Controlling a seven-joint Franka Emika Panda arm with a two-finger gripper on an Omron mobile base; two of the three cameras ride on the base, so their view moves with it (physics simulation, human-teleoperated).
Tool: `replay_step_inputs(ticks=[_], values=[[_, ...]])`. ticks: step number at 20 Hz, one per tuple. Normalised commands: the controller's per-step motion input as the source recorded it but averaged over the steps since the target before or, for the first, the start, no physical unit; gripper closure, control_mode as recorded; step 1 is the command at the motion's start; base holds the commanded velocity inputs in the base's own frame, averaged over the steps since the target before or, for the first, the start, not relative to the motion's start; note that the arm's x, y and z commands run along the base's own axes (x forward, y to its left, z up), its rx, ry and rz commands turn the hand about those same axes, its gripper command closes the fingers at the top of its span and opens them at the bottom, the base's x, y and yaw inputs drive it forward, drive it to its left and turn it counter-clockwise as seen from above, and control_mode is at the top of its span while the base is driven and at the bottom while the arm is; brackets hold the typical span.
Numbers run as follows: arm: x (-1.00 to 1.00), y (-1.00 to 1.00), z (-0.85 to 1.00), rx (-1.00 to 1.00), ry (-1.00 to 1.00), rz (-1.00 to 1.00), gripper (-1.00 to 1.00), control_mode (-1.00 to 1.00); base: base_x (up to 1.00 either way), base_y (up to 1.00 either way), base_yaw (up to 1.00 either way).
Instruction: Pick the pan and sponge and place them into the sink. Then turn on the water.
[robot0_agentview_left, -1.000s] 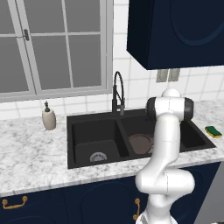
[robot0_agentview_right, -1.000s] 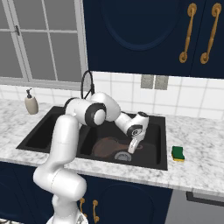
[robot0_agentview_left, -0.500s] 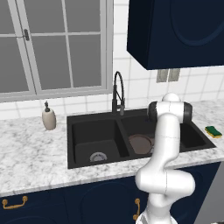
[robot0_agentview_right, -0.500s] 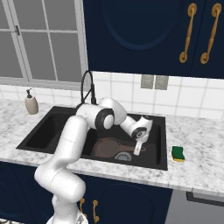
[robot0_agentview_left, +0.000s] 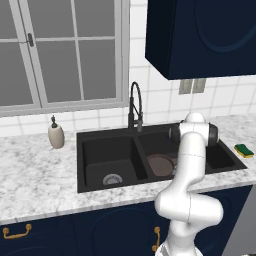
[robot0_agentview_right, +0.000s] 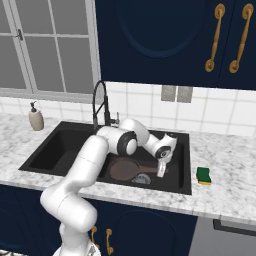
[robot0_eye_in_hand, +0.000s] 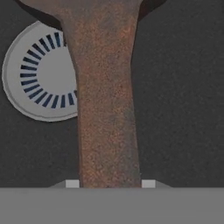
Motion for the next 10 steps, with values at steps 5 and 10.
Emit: replay_step_inputs(ticks=[5,10], values=[[0.00,-0.05,-0.02,0.00,0.00,0.02,1.00,-1.00,0.00,0.00,0.00],[0.00,0.00,0.00,0.00,0.00,0.00,1.00,-1.00,0.00,0.00,0.00]])
